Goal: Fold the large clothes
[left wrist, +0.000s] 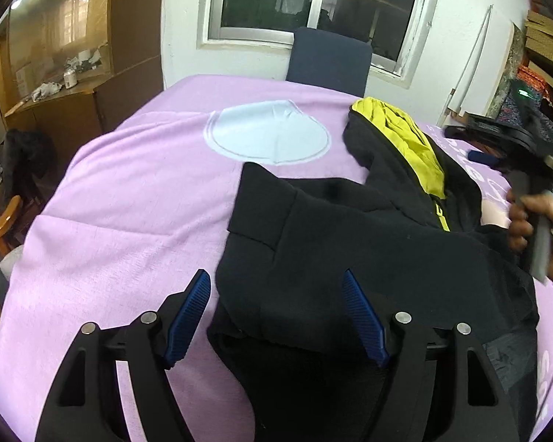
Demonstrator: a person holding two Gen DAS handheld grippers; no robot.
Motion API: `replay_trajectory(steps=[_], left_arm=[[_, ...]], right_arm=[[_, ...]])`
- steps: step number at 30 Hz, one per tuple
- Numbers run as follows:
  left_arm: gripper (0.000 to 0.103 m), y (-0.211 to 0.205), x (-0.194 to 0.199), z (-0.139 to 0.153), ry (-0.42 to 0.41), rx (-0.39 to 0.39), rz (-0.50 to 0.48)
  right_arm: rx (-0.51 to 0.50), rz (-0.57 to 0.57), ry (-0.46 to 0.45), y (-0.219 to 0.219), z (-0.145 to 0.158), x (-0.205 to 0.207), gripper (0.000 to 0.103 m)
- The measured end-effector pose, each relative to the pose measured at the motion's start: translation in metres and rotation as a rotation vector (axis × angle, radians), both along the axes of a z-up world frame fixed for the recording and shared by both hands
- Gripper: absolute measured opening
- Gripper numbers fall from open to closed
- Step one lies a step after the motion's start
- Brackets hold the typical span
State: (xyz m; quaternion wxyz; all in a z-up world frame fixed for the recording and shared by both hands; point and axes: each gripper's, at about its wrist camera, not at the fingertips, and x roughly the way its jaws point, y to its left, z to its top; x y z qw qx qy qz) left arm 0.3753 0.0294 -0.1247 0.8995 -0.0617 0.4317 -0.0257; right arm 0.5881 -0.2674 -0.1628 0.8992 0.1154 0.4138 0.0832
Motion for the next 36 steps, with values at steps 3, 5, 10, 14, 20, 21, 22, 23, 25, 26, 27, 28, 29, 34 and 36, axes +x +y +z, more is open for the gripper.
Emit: replay_trajectory(steps=[3,5,10,14,20,21,22,23,25,26,27,28,29,34,36], left_arm=[[0.074,-0.003,-0.002,-0.001,0.010,0.008,-0.008],[0.074,-0.003,-0.001,-0.002,0.014,0.012,-0.009],[0.074,-0.001,0.001,-0.007,0.033,0.018,-0.008],[0.068,0.002,0.002,-0.006,0.024,0.018,0.001],[0.067,0.008,0.000,-0.002,0.008,0.021,0.017],[0.067,0.009,-0.001,0.000,0.002,0.025,0.020],[0.067,0.009,-0.002,0.002,-0.005,0.031,0.023],[0.067,0.010,-0.004,0.006,-0.022,0.038,0.025],[0.067,0.012,-0.008,0.012,-0.049,0.044,0.031],[0.067,0.015,-0.012,0.016,-0.064,0.045,0.037],[0.067,0.017,-0.015,0.019,-0.070,0.038,0.041],[0.067,0.020,-0.019,0.022,-0.075,0.024,0.045],[0.067,0.025,-0.025,0.025,-0.076,-0.002,0.052],[0.067,0.039,-0.061,0.027,-0.054,-0.098,0.051],[0.067,0.042,-0.078,0.024,-0.029,-0.143,0.032]], right_arm=[[-0.047,0.013,0.029,0.011,-0.012,0.028,0.075],[-0.088,0.020,0.047,0.021,-0.022,0.045,0.076],[-0.169,-0.008,0.138,0.038,-0.048,0.075,0.058],[-0.127,0.023,0.110,0.042,-0.035,0.069,0.012],[-0.117,0.102,-0.037,0.046,0.028,0.020,0.011],[-0.111,0.117,-0.063,0.047,0.040,0.007,0.011],[-0.117,0.135,-0.092,0.048,0.053,-0.008,0.011],[-0.133,0.154,-0.122,0.050,0.065,-0.024,0.011],[-0.168,0.203,-0.181,0.056,0.085,-0.062,0.011],[-0.188,0.234,-0.199,0.061,0.092,-0.084,0.011],[-0.209,0.261,-0.214,0.065,0.096,-0.106,0.011],[-0.237,0.295,-0.227,0.068,0.098,-0.134,0.011],[-0.252,0.316,-0.227,0.071,0.097,-0.154,0.012],[-0.227,0.351,-0.088,0.054,0.058,-0.240,0.032],[-0.152,0.323,-0.027,0.034,0.040,-0.266,0.042]])
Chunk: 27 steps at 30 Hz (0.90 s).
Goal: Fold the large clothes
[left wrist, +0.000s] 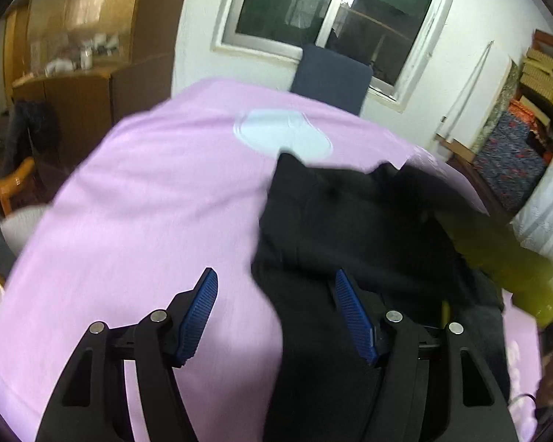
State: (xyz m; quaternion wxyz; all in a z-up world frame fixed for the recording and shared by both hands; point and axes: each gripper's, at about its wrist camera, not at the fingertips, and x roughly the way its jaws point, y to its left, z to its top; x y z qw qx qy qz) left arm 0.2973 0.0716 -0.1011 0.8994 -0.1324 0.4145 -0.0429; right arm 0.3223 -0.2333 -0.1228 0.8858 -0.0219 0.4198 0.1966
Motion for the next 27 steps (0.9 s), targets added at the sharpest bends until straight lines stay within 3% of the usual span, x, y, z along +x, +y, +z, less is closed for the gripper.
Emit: replay_trajectory(steps=[3,7,10,11,15,19,25,26,27], left_arm=[[0.067,-0.002,-0.017,-0.003,0.024,-0.048,-0.031],[0.067,-0.019,-0.025,-0.001,0.035,-0.023,-0.060],[0.067,-0.038,-0.022,0.001,0.050,-0.005,-0.103],[0.067,-0.048,-0.020,0.004,0.051,0.008,-0.126],[0.067,-0.085,-0.005,0.005,0.062,0.056,-0.195],[0.067,-0.112,0.015,-0.007,0.101,0.120,-0.219],[0.067,-0.111,0.029,-0.025,0.146,0.060,-0.205],[0.058,-0.111,0.029,-0.026,0.143,0.052,-0.208],[0.038,-0.111,0.029,-0.026,0.136,0.035,-0.226]], right_arm=[[0.103,-0.058,0.028,-0.025,-0.010,-0.028,0.042],[0.302,-0.125,-0.002,-0.053,-0.002,-0.058,0.044],[0.364,-0.154,-0.006,-0.061,0.001,-0.066,0.061],[0.381,-0.163,0.003,-0.061,0.001,-0.067,0.063],[0.419,-0.217,0.071,-0.062,-0.008,-0.048,0.063],[0.521,-0.249,0.172,-0.063,-0.032,-0.024,0.063],[0.520,-0.245,0.283,-0.035,-0.065,0.007,0.063],[0.521,-0.239,0.296,-0.032,-0.069,0.010,0.059],[0.523,-0.229,0.306,-0.028,-0.073,0.013,0.052]])
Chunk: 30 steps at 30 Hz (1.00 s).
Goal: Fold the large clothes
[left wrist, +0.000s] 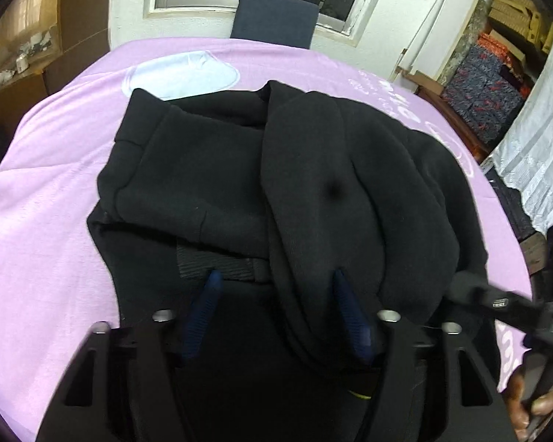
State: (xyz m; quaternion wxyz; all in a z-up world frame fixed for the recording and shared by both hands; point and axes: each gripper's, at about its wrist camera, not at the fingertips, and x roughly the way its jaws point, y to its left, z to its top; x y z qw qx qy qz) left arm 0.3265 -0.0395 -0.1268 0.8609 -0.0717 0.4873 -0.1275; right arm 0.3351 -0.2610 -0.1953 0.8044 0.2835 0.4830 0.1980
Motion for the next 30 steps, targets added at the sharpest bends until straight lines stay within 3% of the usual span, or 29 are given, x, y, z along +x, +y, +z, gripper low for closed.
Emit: replay_trajectory(steps=[1,2,4,7,10,12,15,17,20,23,30], left_arm=[[0.033,-0.001,0.000,0.002,-0.007,-0.006,-0.013],[0.022,-0.002,-0.002,0.007,-0.036,0.008,-0.010],[0.015,-0.004,-0.005,0.020,-0.089,0.015,-0.026],[0.015,-0.010,-0.007,0.042,-0.169,0.035,-0.043],[0.015,-0.014,0.001,0.029,-0.126,0.052,-0.051],[0.017,-0.017,0.007,0.002,-0.045,0.066,-0.040],[0.024,-0.016,0.000,0.004,-0.056,0.058,-0.032],[0.028,-0.012,-0.008,0.018,-0.090,0.063,-0.023],[0.039,-0.003,-0.026,0.044,-0.169,0.065,-0.009],[0.039,0.006,-0.039,0.059,-0.195,0.034,-0.003],[0.039,0.033,-0.083,0.091,-0.235,0.043,0.036]], right_arm=[[0.005,0.020,0.004,0.004,-0.001,0.002,0.030],[0.009,0.031,-0.001,0.007,0.000,0.002,0.021],[-0.019,0.041,-0.048,0.010,0.014,0.001,0.018],[-0.048,0.034,-0.105,0.009,0.034,0.002,0.018],[-0.065,0.021,-0.073,0.005,0.029,0.008,0.018],[-0.091,0.015,-0.004,0.006,0.009,0.011,0.020],[-0.102,-0.009,0.046,0.000,-0.012,0.004,0.025],[-0.132,-0.031,0.031,-0.005,-0.002,-0.003,0.040],[-0.144,-0.038,-0.037,-0.016,0.024,-0.023,0.042],[-0.103,-0.058,-0.083,-0.035,0.044,-0.045,0.054],[-0.025,-0.116,-0.136,-0.082,0.092,-0.109,0.064]])
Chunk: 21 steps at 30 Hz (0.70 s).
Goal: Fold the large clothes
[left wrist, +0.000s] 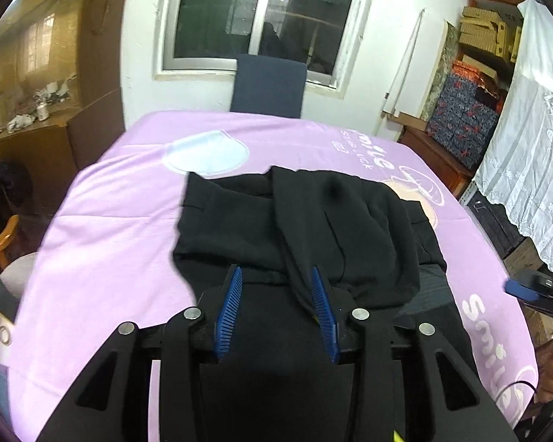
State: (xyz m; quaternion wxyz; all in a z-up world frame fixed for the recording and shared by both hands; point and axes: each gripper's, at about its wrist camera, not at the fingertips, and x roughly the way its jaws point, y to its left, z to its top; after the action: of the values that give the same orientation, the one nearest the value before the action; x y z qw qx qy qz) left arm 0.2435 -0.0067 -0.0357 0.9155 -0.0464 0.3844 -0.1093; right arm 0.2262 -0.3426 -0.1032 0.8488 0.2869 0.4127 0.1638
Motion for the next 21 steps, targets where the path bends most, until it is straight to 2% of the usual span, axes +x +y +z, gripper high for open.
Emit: replay_trajectory(steps=[6,7,10,12,16,19,21], left_arm=[[0.041,0.035,-0.063,0.052,-0.096,-0.018,0.025],[0.042,0.040,-0.074,0.062,-0.115,-0.019,0.033],[0.052,0.061,-0.116,0.089,-0.181,-0.011,0.069],[0.070,0.069,-0.137,0.095,-0.196,-0.007,0.076],[0.073,0.073,-0.161,0.078,-0.178,0.044,0.067],[0.073,0.072,-0.152,0.046,-0.098,0.050,0.056],[0.073,0.072,-0.136,0.025,-0.041,0.031,0.050]], right_arm=[[0.017,-0.005,-0.060,-0.027,0.038,-0.090,0.064],[0.021,-0.006,-0.080,-0.032,0.046,-0.108,0.066],[0.053,0.002,-0.134,-0.044,0.061,-0.154,0.079],[0.054,0.011,-0.171,-0.048,0.066,-0.184,0.081],[-0.009,-0.017,-0.191,-0.046,0.047,-0.214,0.080],[-0.010,-0.016,-0.151,-0.040,0.025,-0.203,0.062],[-0.020,-0.006,-0.113,-0.033,0.009,-0.186,0.056]])
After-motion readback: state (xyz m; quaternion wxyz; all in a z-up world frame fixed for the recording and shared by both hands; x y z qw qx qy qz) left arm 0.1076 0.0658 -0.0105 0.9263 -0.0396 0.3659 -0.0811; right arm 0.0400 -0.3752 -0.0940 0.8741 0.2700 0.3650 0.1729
